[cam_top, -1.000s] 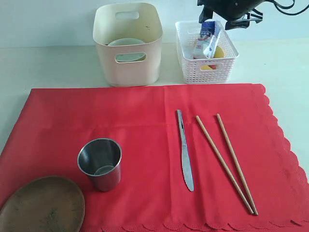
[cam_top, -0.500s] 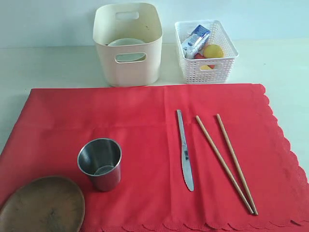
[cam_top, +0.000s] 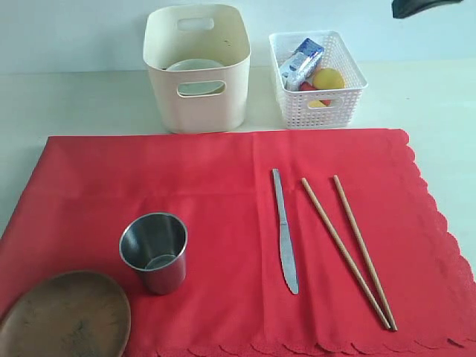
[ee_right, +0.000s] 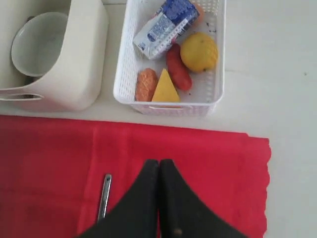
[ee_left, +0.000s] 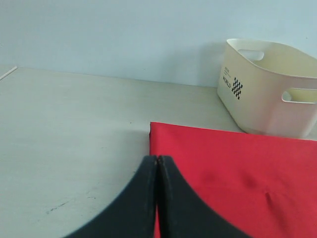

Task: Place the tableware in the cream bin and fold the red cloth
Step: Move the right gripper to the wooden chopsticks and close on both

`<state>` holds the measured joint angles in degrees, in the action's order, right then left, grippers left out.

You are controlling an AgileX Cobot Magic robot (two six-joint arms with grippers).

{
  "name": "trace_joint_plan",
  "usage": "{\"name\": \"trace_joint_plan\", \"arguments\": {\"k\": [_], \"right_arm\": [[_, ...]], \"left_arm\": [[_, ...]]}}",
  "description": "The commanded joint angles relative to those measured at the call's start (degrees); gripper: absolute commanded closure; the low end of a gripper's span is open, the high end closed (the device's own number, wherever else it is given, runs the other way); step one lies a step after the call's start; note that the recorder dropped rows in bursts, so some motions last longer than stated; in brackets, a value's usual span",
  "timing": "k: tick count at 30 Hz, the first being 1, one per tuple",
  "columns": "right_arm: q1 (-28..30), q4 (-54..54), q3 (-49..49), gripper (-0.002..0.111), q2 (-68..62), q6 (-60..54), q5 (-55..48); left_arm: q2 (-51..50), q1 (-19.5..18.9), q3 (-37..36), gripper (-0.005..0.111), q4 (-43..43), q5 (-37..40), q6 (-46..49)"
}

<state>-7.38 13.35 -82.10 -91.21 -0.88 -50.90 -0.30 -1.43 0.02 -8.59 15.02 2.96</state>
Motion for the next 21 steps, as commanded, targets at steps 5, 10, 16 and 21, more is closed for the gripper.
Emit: {"name": "trace_joint_plan", "arguments": {"k": [5,10,16,21], "right_arm": [[0.04,1.92,20.3,0.108,9.63,-0.56,9.87],[0.04,5.73,32.96,0.108,12.22,-2.18,17.67],[0.04,16.95,41.44,0.108,12.26,-16.84,20.98],[0.04,25.22,41.83,0.108,12.36,-25.66,20.48]], "left_arm": [[0.3,0.37,-0.02,0.104,0.37,-0.43,0.01],[0.3,0.37,-0.02,0.104,0.37,-0.43,0.01],[0.3,0.37,-0.02,0.104,0.37,-0.43,0.01],[0.3,0.37,-0.02,0.104,0.37,-0.43,0.01]]}}
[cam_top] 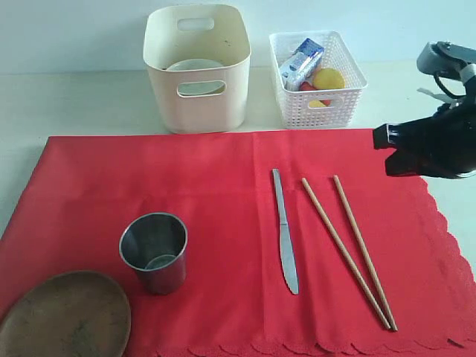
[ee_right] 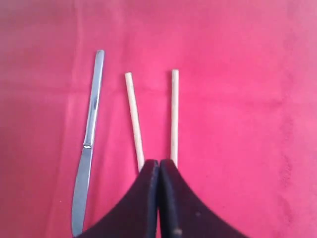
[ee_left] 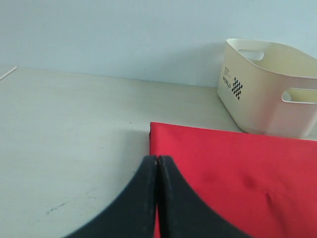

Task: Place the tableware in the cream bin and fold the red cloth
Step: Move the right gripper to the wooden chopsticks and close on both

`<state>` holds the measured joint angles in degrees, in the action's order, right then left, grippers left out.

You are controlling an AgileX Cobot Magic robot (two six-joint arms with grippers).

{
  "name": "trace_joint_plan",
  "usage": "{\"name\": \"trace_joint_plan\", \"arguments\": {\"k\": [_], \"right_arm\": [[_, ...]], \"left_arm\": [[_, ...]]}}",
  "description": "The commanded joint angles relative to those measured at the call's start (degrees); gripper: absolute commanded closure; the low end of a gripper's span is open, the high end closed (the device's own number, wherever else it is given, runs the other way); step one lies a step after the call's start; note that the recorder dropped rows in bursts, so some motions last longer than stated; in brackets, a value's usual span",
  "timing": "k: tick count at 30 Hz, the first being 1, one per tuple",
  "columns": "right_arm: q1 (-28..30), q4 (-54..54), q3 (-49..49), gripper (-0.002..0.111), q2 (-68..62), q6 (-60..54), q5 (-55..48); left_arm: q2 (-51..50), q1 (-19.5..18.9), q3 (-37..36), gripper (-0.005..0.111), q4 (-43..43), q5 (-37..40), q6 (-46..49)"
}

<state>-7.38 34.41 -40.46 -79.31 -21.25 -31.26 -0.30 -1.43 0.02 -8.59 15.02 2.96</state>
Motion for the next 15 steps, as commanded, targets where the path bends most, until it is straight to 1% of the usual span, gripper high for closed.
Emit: {"name": "trace_joint_plan", "arguments": {"k": [1,2,5,7,9,12,15], "right_arm": [[0.04,4.28,0.19,0.108,0.46,-5.72,0.22],[-0.79,3.61,0.19,0.105,0.46,-5.72,0.08],[-4.94,2.5,0.19,0.092,0.46,-5.72,0.16],[-7.37,2.5,0.19,0.08,0.46,-5.17,1.29],[-8.47,2.22,0.19,0.067,-0.14,-4.24,1.76],[-8.6,-0.18,0.19,0.058,-2.21,-2.07,0.2],[-8.6,-1.76,0.19,0.053,-4.21,-0.07,-1.71]], "left_arm": [[0.3,0.37,-0.02,0.104,0.37,-0.43,0.01],[0.3,0.37,-0.02,0.104,0.37,-0.43,0.01],[0.3,0.37,-0.02,0.104,0.37,-0.43,0.01],[0.3,0.37,-0.02,0.104,0.37,-0.43,0.01],[0.3,0.37,-0.02,0.104,0.37,-0.43,0.01],[0.3,0.37,-0.02,0.104,0.37,-0.43,0.01],[0.3,0.37,-0.02,0.104,0.37,-0.43,0.01]]}}
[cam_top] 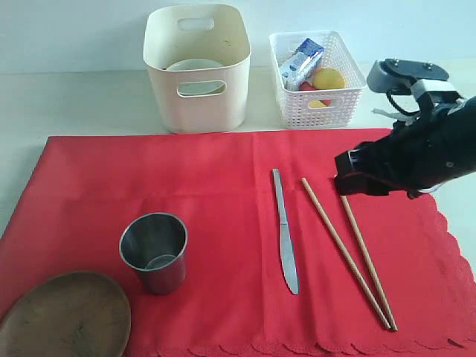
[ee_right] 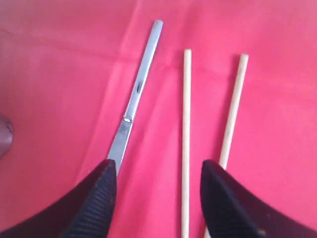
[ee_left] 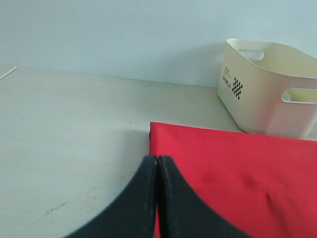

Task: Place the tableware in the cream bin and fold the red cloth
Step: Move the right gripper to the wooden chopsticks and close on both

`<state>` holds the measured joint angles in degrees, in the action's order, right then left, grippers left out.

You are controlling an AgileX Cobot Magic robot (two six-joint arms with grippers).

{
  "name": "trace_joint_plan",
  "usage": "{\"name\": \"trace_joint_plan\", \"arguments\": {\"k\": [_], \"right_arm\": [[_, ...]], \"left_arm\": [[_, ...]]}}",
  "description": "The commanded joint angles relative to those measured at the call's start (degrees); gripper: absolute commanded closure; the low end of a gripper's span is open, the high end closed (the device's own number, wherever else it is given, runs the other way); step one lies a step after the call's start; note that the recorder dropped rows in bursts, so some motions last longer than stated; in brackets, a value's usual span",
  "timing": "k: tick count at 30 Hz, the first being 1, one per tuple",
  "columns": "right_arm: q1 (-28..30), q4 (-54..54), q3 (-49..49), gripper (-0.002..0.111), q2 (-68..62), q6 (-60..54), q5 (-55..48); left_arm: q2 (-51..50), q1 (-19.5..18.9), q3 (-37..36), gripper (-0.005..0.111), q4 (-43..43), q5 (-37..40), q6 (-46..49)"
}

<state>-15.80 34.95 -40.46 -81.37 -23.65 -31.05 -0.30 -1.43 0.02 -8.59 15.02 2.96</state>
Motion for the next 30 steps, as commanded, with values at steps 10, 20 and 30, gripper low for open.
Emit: {"name": "trace_joint_plan", "arguments": {"k": [10,20,30], "right_arm": [[-4.06,-4.49,0.07,0.052,-6.13,2.33,-4.2],[-7.51,-27.91,0.07,0.052,-14.4,25.89,5.17],[-7.51,-28.66,0.07,0.052,-20.61,26.26,9.61]], "left_arm": [[0.3,0.37,-0.02,0.104,0.37,-0.43,0.01],[0.3,0.37,-0.02,0.104,0.37,-0.43,0.01],[0.3,0.37,-0.02,0.104,0.37,-0.43,0.01]]}}
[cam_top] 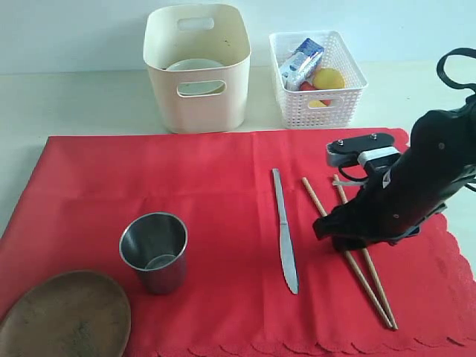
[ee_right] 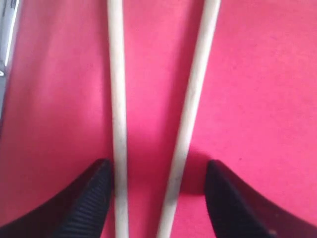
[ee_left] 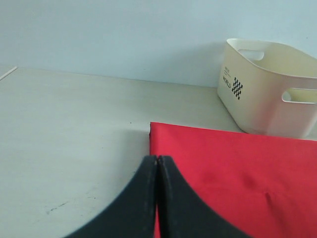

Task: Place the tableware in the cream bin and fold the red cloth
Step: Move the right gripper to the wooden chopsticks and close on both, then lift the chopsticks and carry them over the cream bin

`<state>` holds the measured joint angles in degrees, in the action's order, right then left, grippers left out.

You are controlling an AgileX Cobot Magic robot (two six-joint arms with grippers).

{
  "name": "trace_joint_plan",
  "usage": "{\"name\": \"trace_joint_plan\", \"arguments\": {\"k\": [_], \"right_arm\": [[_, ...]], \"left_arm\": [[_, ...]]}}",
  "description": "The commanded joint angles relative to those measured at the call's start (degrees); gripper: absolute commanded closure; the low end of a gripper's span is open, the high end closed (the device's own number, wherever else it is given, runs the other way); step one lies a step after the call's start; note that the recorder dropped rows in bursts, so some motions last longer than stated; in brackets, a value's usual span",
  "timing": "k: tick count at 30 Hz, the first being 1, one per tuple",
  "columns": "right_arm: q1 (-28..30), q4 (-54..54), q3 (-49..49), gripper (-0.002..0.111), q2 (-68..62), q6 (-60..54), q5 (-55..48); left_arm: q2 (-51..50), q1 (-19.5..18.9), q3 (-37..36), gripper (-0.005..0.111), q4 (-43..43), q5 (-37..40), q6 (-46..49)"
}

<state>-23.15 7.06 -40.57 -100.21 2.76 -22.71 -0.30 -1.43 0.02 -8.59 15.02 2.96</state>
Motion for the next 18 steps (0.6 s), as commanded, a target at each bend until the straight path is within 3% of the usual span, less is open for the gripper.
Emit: {"name": "trace_joint_plan", "arguments": {"k": [1,6,11,18], "right_arm": [[-0.16,-1.26,0.18,0.052,-2.16,-0.15,1.73],[-0.16,-2.9,0.18,0.057,-2.86,-0.15,3.25],[-0.16,-3.2,0.18,0.081,-2.86,0.49,3.03],[-0.16,-2.81,0.18,0.103,-2.86,0.5,2.23]], "left_arm": [[0.3,0.37,-0.02,0.104,0.37,-0.43,0.01],[0.3,0.37,-0.02,0.104,0.37,-0.43,0.01],[0.3,0.37,-0.02,0.104,0.37,-0.43,0.01],[0.3,0.37,-0.02,0.104,0.37,-0.43,0.01]]}}
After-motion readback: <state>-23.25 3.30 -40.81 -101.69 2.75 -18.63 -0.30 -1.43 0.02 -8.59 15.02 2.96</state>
